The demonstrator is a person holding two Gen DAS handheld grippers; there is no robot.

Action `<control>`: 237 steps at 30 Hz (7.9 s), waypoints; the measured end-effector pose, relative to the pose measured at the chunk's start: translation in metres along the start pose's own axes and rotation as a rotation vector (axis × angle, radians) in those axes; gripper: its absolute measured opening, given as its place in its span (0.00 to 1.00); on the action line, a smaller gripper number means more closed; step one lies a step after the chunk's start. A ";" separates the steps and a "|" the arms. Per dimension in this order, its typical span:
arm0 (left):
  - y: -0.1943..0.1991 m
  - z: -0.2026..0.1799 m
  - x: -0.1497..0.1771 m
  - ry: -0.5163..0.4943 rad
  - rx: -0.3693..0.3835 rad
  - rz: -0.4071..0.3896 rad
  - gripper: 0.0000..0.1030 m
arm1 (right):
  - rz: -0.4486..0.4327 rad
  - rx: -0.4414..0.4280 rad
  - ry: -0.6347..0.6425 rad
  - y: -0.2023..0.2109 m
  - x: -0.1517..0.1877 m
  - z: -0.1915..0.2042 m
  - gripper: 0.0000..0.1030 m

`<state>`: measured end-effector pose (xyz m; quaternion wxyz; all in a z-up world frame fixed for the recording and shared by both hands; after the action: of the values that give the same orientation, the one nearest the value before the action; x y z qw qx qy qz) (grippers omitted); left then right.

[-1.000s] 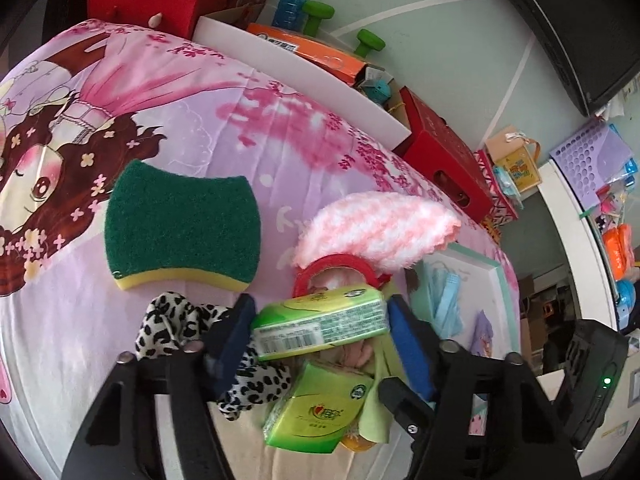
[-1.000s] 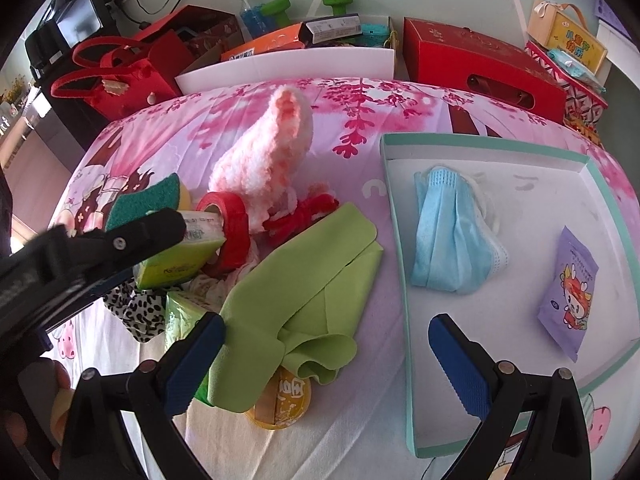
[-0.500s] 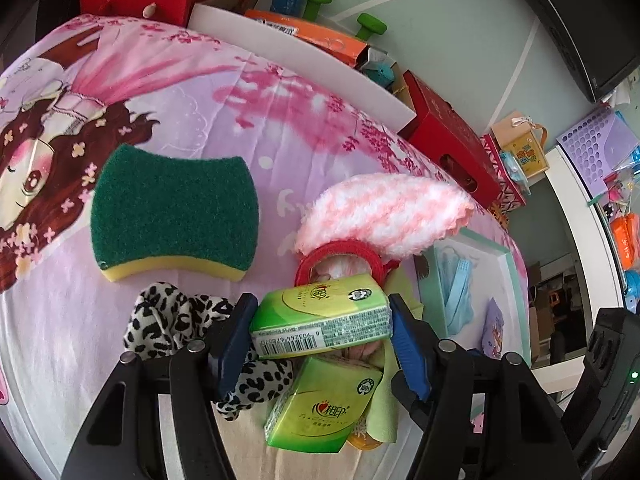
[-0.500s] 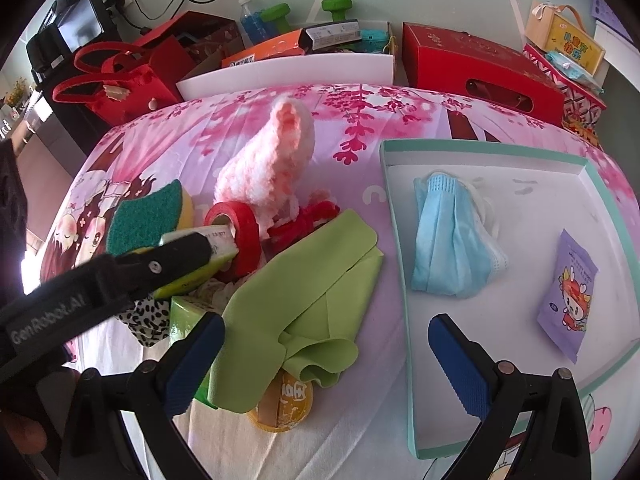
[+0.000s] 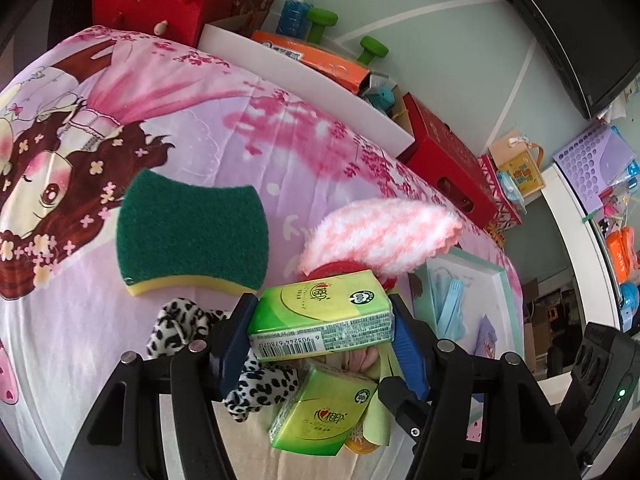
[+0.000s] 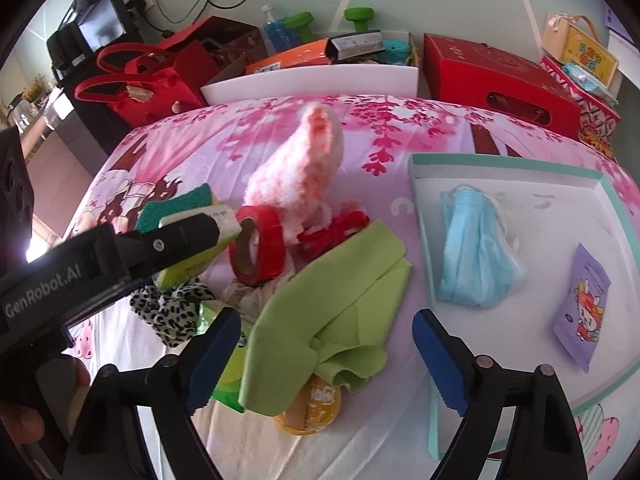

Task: Organize soft objects
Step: 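Pinch the green cloth with the right gripper, then lift the green cloth with right gripper while left gripper carries the tissue pack toward the tray, then open the right gripper to drop the green cloth in the tray while left gripper lowers the tissue pack, then open the left gripper to release the green tissue pack into the tray, then move both grippers back over the pile toward the tape roll and sponge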

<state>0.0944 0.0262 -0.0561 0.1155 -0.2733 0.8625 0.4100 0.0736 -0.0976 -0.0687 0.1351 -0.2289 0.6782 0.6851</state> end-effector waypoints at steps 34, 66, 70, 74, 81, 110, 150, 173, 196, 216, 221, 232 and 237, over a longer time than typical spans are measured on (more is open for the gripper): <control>0.010 0.014 -0.007 0.035 -0.039 -0.030 0.64 | 0.106 0.036 -0.033 -0.039 0.015 -0.012 0.43; 0.031 0.002 -0.017 0.007 -0.008 -0.105 0.64 | -0.195 -0.140 -0.161 0.044 -0.029 -0.031 0.04; 0.040 -0.008 -0.021 -0.018 0.009 -0.133 0.64 | -0.245 -0.141 -0.179 0.060 -0.035 -0.037 0.04; 0.045 -0.020 -0.023 -0.048 0.021 -0.151 0.64 | -0.296 -0.137 -0.221 0.077 -0.039 -0.051 0.04; 0.049 -0.045 -0.024 -0.116 0.040 -0.174 0.64 | -0.387 -0.114 -0.298 0.109 -0.042 -0.086 0.04; -0.082 -0.179 0.066 -0.485 0.121 0.088 0.64 | -0.405 0.294 -0.679 0.115 0.021 -0.278 0.04; -0.126 -0.153 0.088 -0.528 -0.026 0.220 0.65 | -0.170 0.423 -0.548 0.053 0.031 -0.271 0.54; -0.051 -0.117 0.016 -0.376 -0.158 -0.088 0.97 | -0.148 0.399 -0.510 0.054 0.026 -0.259 1.00; -0.003 -0.055 -0.015 -0.255 -0.373 -0.208 0.97 | -0.161 0.241 -0.409 0.048 -0.007 -0.177 1.00; 0.074 0.041 -0.044 -0.049 -0.438 -0.304 0.97 | -0.161 0.123 -0.213 0.031 -0.031 -0.060 1.00; 0.090 0.056 -0.048 -0.034 -0.440 -0.346 0.97 | -0.157 0.100 -0.168 0.024 -0.034 -0.032 1.00; 0.101 0.094 -0.050 0.020 -0.463 -0.311 0.97 | -0.134 0.057 -0.087 0.001 -0.035 0.018 1.00; 0.091 0.102 -0.048 0.013 -0.463 -0.262 0.97 | -0.124 0.065 -0.056 -0.008 -0.035 0.031 0.85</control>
<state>0.0799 0.1697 -0.0417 0.0963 -0.4044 0.7039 0.5760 0.1038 -0.0618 -0.0593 0.2036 -0.2468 0.6806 0.6591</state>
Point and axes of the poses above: each gripper's, at about its wrist camera, not at the fingertips, and y roughly against the way its jaws point, z to its left, x to its underside, the point moved 8 cm from there along -y, roughly the way its jaws point, and after that the axes turned 10 degrees about x, right-handed, at the moved point
